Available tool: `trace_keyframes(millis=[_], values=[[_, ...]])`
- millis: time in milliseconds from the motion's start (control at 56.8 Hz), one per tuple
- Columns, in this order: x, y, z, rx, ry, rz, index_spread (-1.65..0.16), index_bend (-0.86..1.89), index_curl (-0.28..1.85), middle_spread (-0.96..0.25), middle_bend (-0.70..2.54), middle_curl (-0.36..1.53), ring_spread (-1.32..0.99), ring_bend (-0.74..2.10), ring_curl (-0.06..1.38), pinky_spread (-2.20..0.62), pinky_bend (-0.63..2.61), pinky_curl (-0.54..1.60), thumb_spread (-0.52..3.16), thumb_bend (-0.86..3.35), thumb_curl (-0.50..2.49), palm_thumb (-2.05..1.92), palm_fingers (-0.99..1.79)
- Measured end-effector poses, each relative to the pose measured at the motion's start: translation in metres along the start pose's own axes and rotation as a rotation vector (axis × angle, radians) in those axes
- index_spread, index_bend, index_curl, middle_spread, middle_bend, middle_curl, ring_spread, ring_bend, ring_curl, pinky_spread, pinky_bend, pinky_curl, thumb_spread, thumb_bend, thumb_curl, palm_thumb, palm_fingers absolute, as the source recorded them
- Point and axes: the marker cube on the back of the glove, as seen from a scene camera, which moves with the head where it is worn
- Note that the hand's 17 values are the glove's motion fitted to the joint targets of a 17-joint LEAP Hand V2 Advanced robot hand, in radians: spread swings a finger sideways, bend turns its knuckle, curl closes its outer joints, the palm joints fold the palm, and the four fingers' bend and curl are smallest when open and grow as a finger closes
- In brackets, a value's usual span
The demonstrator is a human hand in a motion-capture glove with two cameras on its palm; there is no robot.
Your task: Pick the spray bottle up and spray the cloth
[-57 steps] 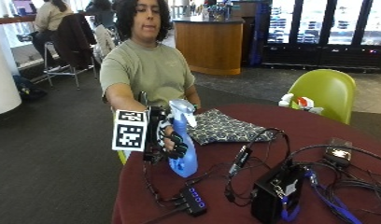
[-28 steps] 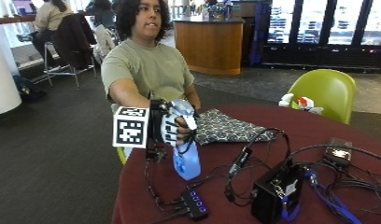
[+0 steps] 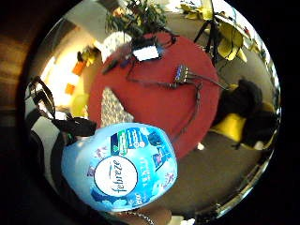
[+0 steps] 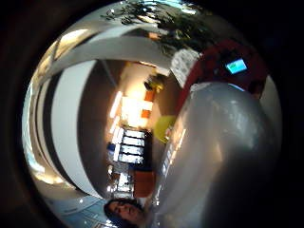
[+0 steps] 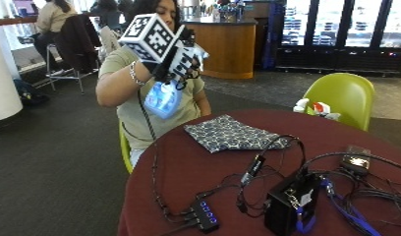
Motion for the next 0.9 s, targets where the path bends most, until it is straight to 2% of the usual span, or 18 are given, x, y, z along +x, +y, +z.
trace_keyframes(millis=[106,229,334,493,686,810,898], values=[[-0.022,0.006,0.033,-0.245,0.143,0.024,-0.27,0.37,0.54,-0.19,0.66,0.56,-0.20,0.75,0.50,-0.33,0.46,0.43,0.31,-0.03,0.70,0.96,1.41],[-0.032,0.021,0.105,-0.572,0.423,0.101,-0.27,0.37,0.55,-0.20,0.67,0.56,-0.21,0.75,0.50,-0.33,0.47,0.43,0.30,-0.03,0.72,0.96,1.40],[-0.020,0.028,0.165,-0.679,0.699,0.148,-0.27,0.36,0.56,-0.20,0.68,0.56,-0.21,0.76,0.50,-0.33,0.47,0.43,0.30,-0.03,0.74,0.96,1.39],[0.010,0.037,0.232,-0.814,0.854,0.222,-0.28,0.35,0.57,-0.20,0.68,0.56,-0.22,0.77,0.50,-0.33,0.47,0.43,0.30,-0.03,0.76,0.97,1.39],[0.013,0.034,0.259,-0.857,0.865,0.236,-0.28,0.34,0.58,-0.20,0.68,0.56,-0.22,0.77,0.49,-0.33,0.46,0.42,0.30,-0.03,0.78,0.97,1.39],[-0.028,0.020,0.241,-0.746,0.777,0.170,-0.28,0.34,0.59,-0.20,0.68,0.56,-0.22,0.76,0.49,-0.33,0.46,0.42,0.31,-0.03,0.79,0.97,1.39],[-0.072,0.017,0.223,-0.660,0.599,0.061,-0.28,0.33,0.59,-0.20,0.68,0.56,-0.22,0.76,0.49,-0.33,0.46,0.42,0.31,-0.03,0.79,0.96,1.39]])
